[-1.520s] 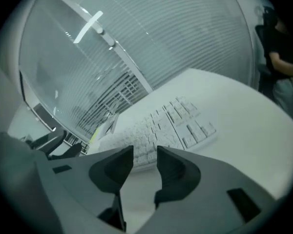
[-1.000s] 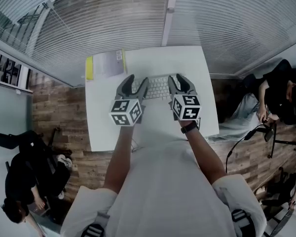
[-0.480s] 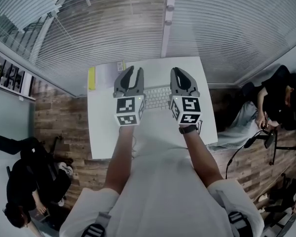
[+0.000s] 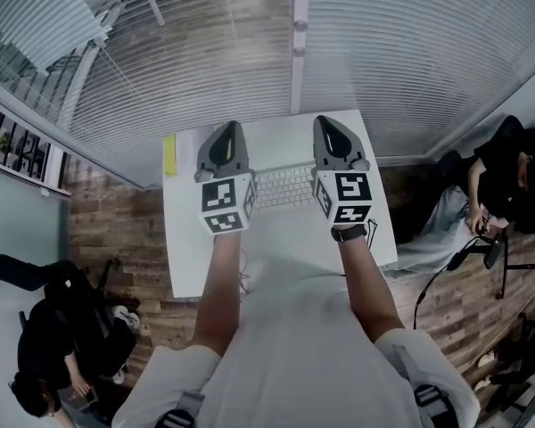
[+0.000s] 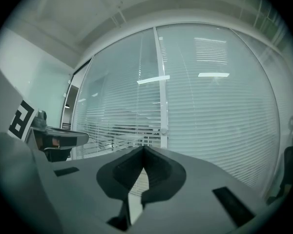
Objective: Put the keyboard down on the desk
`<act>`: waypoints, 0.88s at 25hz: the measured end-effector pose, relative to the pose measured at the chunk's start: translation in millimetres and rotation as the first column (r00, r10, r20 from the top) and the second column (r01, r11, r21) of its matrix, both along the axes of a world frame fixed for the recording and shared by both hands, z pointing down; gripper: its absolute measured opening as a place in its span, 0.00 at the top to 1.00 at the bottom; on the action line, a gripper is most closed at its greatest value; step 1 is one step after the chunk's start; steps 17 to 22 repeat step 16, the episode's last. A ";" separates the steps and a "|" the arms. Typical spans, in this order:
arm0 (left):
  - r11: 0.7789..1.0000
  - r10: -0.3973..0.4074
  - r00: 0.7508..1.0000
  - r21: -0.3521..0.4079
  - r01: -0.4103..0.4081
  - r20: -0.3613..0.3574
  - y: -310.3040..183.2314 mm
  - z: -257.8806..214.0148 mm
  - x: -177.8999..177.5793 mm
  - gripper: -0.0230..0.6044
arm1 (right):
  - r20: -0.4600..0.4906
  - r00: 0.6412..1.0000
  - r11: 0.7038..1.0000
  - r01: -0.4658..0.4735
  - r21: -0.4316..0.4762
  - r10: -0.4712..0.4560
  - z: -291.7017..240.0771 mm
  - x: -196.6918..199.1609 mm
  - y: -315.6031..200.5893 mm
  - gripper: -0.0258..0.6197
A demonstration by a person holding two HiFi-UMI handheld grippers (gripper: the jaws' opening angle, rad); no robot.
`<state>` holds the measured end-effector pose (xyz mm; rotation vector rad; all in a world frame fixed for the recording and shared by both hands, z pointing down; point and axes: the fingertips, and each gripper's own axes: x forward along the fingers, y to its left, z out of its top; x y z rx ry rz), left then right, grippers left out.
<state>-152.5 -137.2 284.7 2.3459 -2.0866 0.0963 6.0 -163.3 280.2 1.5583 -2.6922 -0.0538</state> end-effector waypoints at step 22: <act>0.999 0.037 0.999 0.011 -0.036 -0.025 14.5 -8.6 14.0 0.94 | 0.007 1.000 1.000 0.011 -0.011 -0.011 -5.1 2.3 19.3 0.94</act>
